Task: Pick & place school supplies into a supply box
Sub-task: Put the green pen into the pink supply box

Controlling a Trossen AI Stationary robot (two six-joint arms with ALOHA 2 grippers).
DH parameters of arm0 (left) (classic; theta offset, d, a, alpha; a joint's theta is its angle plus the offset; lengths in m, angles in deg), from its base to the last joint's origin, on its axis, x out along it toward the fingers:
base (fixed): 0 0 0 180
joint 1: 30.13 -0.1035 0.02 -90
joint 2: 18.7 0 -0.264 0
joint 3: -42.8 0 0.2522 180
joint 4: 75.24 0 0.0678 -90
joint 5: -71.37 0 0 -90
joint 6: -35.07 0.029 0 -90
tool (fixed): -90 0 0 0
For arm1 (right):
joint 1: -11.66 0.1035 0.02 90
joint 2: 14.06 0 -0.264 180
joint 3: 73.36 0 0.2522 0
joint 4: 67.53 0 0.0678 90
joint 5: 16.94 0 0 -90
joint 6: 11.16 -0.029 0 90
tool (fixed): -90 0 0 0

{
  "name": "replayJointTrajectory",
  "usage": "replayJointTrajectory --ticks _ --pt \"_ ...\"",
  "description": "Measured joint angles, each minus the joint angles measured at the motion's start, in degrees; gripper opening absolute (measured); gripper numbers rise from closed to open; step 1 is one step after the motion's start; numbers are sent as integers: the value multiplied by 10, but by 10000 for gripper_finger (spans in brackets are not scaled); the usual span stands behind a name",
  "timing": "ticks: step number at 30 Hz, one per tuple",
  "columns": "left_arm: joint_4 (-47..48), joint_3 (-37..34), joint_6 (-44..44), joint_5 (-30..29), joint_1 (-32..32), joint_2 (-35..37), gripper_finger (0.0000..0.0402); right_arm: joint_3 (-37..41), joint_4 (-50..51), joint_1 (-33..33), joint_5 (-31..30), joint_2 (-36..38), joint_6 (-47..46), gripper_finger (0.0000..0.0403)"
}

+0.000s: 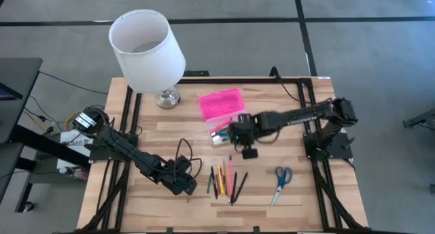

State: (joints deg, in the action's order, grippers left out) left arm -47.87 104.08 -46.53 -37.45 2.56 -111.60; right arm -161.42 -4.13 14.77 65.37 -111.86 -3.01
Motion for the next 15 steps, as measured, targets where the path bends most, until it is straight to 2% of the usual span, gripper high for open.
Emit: replayJointTrajectory --ticks 7,15 --pt "-5 0 -7 -29 0 0 153 0 -23 -76 4 -10 43 28" --pt "-6 0 -13 -41 0 0 153 0 -90 -100 32 -19 59 37"
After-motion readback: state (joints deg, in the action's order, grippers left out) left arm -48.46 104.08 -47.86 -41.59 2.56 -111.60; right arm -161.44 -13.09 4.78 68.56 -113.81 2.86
